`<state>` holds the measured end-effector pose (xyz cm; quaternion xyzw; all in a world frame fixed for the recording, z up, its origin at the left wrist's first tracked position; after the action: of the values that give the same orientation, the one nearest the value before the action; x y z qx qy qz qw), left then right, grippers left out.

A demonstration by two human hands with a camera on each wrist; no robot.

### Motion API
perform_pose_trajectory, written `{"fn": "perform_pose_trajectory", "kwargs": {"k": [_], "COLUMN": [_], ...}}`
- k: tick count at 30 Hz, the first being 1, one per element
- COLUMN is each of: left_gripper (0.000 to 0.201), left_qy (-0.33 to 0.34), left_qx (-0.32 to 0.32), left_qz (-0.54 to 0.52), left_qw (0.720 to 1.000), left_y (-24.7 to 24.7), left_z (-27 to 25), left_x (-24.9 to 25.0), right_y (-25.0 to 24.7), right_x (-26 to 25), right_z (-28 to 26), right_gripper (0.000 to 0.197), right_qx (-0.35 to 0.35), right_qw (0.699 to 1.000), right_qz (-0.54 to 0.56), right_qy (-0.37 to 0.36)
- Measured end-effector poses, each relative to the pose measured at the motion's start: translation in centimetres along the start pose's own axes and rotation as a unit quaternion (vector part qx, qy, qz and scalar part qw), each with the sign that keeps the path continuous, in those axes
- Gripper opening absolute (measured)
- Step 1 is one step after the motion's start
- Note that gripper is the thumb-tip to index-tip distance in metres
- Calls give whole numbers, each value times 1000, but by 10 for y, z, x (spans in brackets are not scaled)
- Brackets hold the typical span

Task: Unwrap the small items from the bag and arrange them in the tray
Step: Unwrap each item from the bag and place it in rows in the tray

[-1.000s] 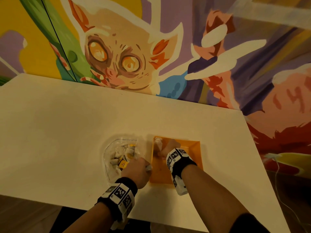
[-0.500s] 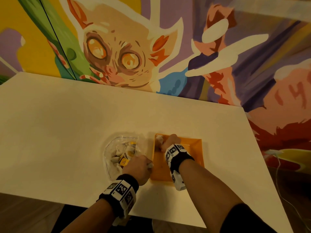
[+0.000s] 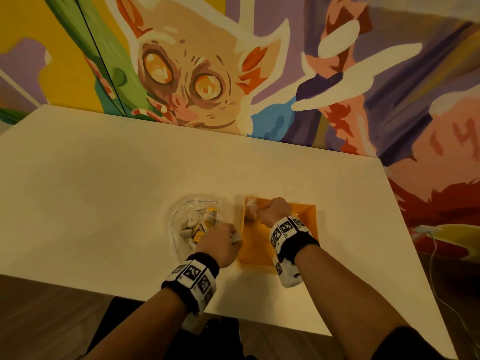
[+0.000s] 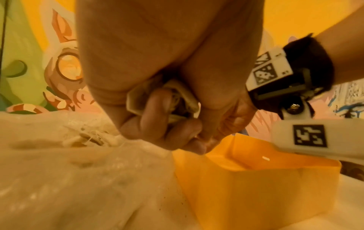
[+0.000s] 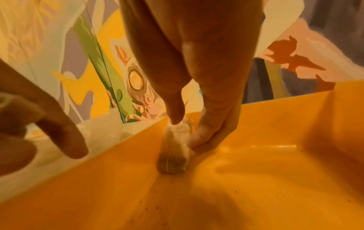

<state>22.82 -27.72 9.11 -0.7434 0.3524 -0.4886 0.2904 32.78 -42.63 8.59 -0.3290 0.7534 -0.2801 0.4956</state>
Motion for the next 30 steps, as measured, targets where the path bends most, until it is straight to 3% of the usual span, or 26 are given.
{"fn": "perform_pose_trajectory", "kwargs": {"k": [2,3,6,9,12,16,21,26,30], "left_gripper": [36,36,34,20,21,23,18,15,19], "left_qy": [7,10,43,100,111,99,74,37,18], "left_qx": [28,33,31,8,-31,-55,-42,-27,-54], "left_qz": [-43,-67,-157,-225,-303,-322,-389,-471,-501], "left_qw": [999,997,986,969,946,940,917,881,863], "left_y": [-11,-17,-38,-54,-60,-58,-52,-53,-55], "left_z": [-4,-7,-20,-38,-56,-71,-76,-77,-82], "left_x": [3,4,9,12,10,0,-9,-6,-3], "right_y": [-8,-12,-19,-18,-11,-4,-3,-11,-17], "right_x": [-1,-4,-20,-31,-29,-21,-11,-8,-8], "right_z": [-16,-27,-71,-114,-134,-143,-149,-151,-153], "right_gripper": [10,6,5,6,16,11,10,18,17], "right_qx": [13,14,-55,-145,-148,-83,-33,-17,-37], "right_qw": [997,992,955,918,898,903,891,882,890], "right_qz": [59,94,230,295,319,340,399,422,390], "right_qy": [-49,-83,-181,-221,-262,-249,-215,-207,-232]}}
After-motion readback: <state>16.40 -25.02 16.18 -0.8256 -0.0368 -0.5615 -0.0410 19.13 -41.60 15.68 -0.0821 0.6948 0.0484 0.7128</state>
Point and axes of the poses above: each hand's wrist, its own z-axis towards the middle knuckle, its own y-axis out of the palm, x = y × z, the point moved 2 cm from there along z, towards the middle knuckle, and after that the axes turned 4 degrees about -y, right-handed, at the moved point
